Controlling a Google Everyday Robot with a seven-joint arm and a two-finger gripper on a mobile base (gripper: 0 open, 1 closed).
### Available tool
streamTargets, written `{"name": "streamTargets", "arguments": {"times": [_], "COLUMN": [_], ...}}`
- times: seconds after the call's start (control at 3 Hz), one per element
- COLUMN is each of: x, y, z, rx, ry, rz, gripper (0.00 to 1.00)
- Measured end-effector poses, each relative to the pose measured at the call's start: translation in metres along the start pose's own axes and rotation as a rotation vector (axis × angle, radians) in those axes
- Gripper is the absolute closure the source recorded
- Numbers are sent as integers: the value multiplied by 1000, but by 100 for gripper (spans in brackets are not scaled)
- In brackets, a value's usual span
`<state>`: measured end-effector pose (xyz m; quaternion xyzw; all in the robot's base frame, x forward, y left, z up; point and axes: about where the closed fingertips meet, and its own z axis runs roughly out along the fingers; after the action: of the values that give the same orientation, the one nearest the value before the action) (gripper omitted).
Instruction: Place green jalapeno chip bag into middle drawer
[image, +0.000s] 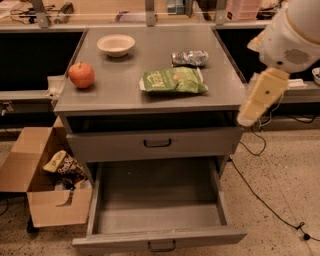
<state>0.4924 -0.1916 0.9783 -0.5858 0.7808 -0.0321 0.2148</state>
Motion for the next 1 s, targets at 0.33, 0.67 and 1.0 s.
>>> {"name": "streamTargets", "arguments": {"times": [0.33, 0.67, 1.0], "x": [-38, -80, -80], "y": [-39, -68, -68], "z": [34, 72, 72], "rx": [29, 15, 14], "ry": [-111, -236, -236], "rz": [21, 56, 56], "gripper": [0, 0, 0]}}
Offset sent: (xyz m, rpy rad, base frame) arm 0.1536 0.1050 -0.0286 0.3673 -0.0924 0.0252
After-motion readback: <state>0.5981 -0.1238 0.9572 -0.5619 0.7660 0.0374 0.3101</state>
